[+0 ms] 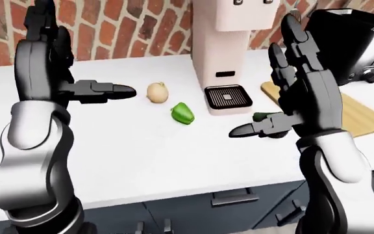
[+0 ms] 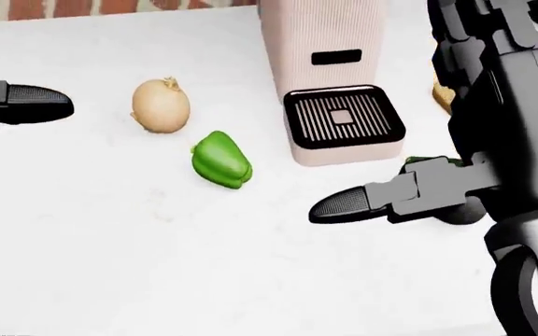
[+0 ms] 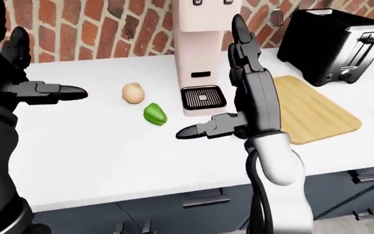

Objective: Place the avocado, onion, tomato and bell pepper on the cutting board.

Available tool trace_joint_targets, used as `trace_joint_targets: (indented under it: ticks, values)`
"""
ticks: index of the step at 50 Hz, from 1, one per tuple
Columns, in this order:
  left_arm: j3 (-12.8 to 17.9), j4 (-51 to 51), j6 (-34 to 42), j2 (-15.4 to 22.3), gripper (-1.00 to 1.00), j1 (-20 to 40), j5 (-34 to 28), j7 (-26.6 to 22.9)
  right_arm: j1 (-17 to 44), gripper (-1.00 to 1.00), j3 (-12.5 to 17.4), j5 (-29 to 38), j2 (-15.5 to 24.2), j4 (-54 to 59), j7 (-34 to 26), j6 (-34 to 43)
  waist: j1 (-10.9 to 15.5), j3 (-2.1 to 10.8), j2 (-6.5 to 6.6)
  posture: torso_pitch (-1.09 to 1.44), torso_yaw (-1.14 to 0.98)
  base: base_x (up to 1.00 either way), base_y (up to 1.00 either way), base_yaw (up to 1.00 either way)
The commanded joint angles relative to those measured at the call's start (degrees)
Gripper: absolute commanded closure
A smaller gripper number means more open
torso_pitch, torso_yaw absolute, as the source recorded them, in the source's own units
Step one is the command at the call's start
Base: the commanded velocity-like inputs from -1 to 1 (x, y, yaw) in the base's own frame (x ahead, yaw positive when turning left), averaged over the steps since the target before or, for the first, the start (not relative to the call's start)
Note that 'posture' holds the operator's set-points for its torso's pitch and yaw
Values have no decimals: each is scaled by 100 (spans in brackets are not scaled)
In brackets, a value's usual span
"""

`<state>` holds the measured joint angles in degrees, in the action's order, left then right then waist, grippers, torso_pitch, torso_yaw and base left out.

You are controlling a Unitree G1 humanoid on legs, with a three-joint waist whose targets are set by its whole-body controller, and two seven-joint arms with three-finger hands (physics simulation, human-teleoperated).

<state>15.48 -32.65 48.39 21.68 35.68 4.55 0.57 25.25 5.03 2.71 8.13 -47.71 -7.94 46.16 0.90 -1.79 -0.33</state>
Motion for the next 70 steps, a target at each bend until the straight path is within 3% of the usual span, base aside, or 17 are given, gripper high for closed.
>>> trace_joint_targets:
  ticks: [1,4,5,7,8,10,13,15,16,24,32,40,46,64,65,67,70]
  values:
    - [14,-49,-149,29,-100,103,-11,12,76,-100,31,24,31,-98,22,-111,-19,41,-12,0,0,1,0,64]
    - [8,-28,-138,48,-100,142,-7,9,60,-100,-16,67,34,-22,17,-162,-54,122,-426,0,0,1,0,47]
    - [-5,-17,-150,49,-100,136,-19,8,57,-100,-1,73,29,19,10,-196,-108,98,-205,0,0,1,0,34]
    - [-30,44,-194,30,-100,161,-41,19,-6,-100,91,-140,-112,-23,-28,-199,-50,64,-295,0,0,1,0,34]
    - [-38,45,-206,19,-100,151,-46,14,-11,-100,-148,269,157,66,1,-289,-86,94,-267,0,0,3,0,12]
    - [-13,23,-184,30,-100,149,-42,-2,-8,-100,-115,249,22,36,-91,-179,-78,33,-187,0,0,0,0,0]
    - [21,14,-178,43,-100,153,-24,1,15,-100,-115,335,-9,-18,-150,-91,-156,-15,25,0,0,0,0,0]
    - [9,37,-221,31,-100,123,-28,9,21,-100,-146,355,-66,27,-156,-71,-228,46,226,0,0,0,0,0]
    - [11,52,-229,32,-100,131,-31,18,18,-100,-148,368,-67,51,-162,-90,-191,-25,161,0,0,0,0,0]
    - [-33,48,-266,-13,-100,97,-61,22,127,-100,-557,696,-205,316,-268,6,-128,90,89,0,0,0,0,0]
    - [-2,35,-255,13,-100,75,-27,-14,422,-100,-1106,1910,-25,719,-1224,822,-107,103,105,0,0,0,0,0]
    - [-13,95,-356,-31,-100,9,-54,-6,1016,-100,-1028,2719,-418,2415,-1747,-63,-132,109,167,0,0,0,0,0]
    - [-23,100,-424,-68,-100,-55,-87,-18,1234,-100,-1068,2982,-729,2762,-2002,-282,-137,107,205,0,0,0,0,0]
    - [-20,209,-567,-95,-100,-126,-142,-41,1502,-100,-1019,2733,-1043,3929,-1819,-1059,-161,109,232,0,0,0,0,0]
    - [-6,195,-559,-93,-100,-132,-133,-45,1555,-98,-999,2690,-1044,4030,-1769,-1111,-163,111,230,0,0,0,0,0]
    - [-26,206,-575,-101,-100,-139,-134,-45,1669,-63,-969,2563,-1062,4305,-1642,-1234,-164,112,229,0,0,0,0,0]
    - [-1,180,-567,-97,-100,-158,-129,-55,1646,-50,-1006,2479,-1060,4420,-1589,-1309,-164,116,229,0,0,0,0,0]
